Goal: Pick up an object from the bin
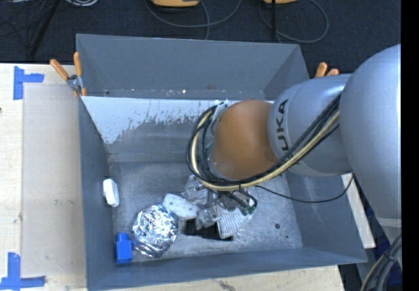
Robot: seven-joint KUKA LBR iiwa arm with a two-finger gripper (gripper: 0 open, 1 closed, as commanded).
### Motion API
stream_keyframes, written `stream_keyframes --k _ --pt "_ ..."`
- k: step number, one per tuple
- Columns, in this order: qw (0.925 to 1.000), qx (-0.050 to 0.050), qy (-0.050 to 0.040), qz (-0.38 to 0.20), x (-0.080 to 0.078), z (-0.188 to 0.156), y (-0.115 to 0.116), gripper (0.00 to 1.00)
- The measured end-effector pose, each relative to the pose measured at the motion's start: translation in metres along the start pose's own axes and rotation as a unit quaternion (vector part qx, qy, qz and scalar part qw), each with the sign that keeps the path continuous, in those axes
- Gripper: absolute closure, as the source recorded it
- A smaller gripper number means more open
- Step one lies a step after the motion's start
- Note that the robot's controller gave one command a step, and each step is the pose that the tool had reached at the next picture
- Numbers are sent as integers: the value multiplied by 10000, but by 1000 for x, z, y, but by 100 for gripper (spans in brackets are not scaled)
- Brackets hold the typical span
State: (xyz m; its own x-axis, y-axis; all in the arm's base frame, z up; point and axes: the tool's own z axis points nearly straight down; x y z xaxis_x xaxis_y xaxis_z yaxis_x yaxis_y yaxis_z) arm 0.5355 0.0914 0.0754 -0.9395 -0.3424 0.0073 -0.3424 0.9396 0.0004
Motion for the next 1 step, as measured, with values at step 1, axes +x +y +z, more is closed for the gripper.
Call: stream_keyframes --k 1 --pt "10000 0 0 3 0 0 0 100"
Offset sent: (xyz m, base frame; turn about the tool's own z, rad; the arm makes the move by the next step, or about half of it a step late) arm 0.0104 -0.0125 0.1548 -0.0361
